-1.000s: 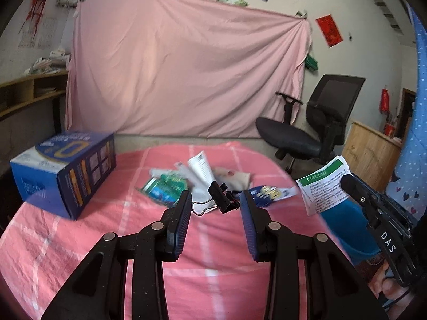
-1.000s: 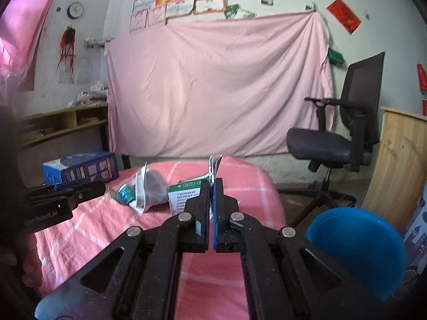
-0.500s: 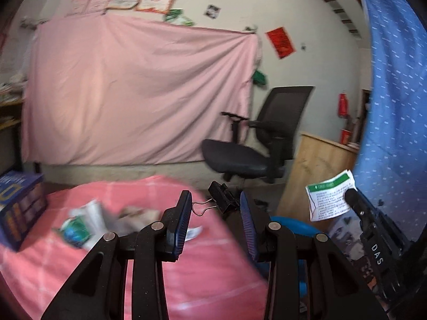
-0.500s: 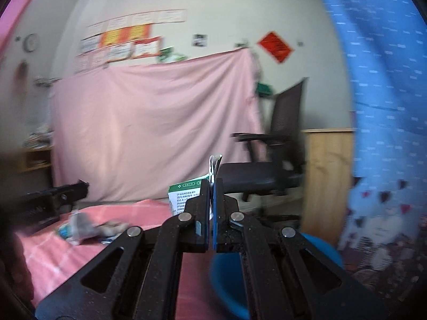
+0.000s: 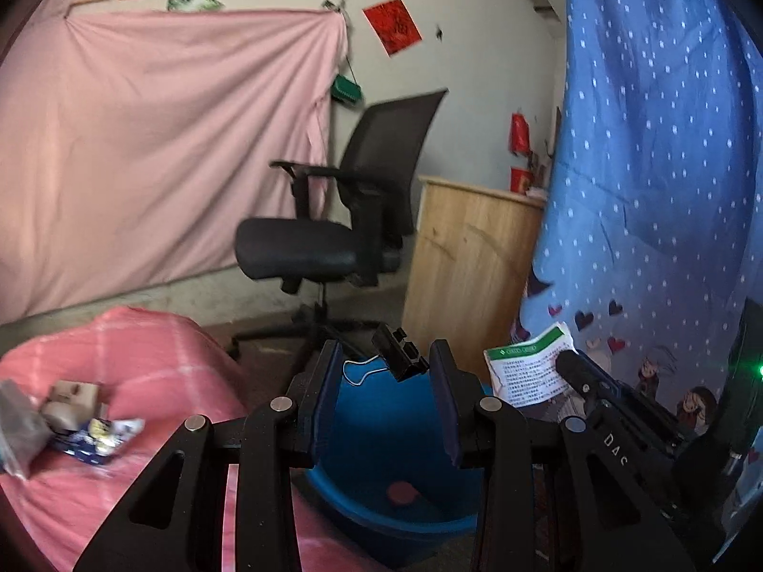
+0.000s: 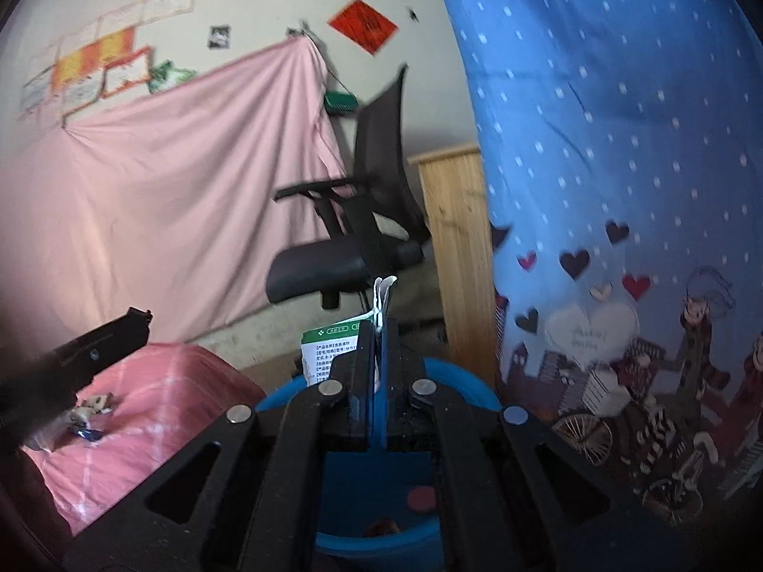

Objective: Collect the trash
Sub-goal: 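Lift and carry binder clip and leaflet with both tools over the blue basin, then open left tool releasing binder clip while right tool releases leaflet into basin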

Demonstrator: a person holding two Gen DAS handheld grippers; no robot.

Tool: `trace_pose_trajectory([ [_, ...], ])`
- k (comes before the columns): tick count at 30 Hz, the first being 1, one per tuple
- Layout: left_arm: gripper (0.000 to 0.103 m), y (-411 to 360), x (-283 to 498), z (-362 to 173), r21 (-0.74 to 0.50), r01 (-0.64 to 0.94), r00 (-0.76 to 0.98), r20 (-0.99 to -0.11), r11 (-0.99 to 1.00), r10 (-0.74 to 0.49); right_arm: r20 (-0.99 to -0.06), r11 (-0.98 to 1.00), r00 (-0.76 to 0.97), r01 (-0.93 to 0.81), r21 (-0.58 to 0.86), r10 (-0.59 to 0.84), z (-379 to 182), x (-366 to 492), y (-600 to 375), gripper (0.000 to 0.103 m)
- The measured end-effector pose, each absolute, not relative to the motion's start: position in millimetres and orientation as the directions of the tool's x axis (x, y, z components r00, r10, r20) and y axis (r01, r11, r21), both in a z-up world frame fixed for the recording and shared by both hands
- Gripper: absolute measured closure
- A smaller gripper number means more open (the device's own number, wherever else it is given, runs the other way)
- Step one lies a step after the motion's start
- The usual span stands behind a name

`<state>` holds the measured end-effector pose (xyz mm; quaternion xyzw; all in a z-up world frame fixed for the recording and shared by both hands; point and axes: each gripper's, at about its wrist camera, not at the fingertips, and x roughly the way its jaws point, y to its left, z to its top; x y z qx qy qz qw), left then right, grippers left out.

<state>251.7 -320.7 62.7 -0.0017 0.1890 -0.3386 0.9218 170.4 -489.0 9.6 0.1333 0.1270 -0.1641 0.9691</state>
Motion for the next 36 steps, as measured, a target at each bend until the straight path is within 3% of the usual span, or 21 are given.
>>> trace_pose_trajectory([
  [16,0.071,-360,295,13,-0.212,0.585,0.575,-0.571,0.782,-0.585,-0.466,0.886,0.85,0.392,0.247,-0.246,-26,205,-510,0.074],
  [26,0.069,-359,314,1,-0.259,0.558,0.527,-0.624,0.788,-0.578,-0.516,0.884,0.827,0.394,0.251,-0.222,-37,216,-513,0.07],
  [32,0.065,-350,314,4,-0.274,0.535,0.548,-0.607,0.799,-0.575,-0.514,0.886,0.83,0.389,0.253,-0.217,-36,216,-514,0.069],
  [36,0.064,-338,310,9,-0.275,0.497,0.586,-0.593,0.823,-0.552,-0.499,0.892,0.841,0.374,0.254,-0.21,-34,215,-512,0.062],
])
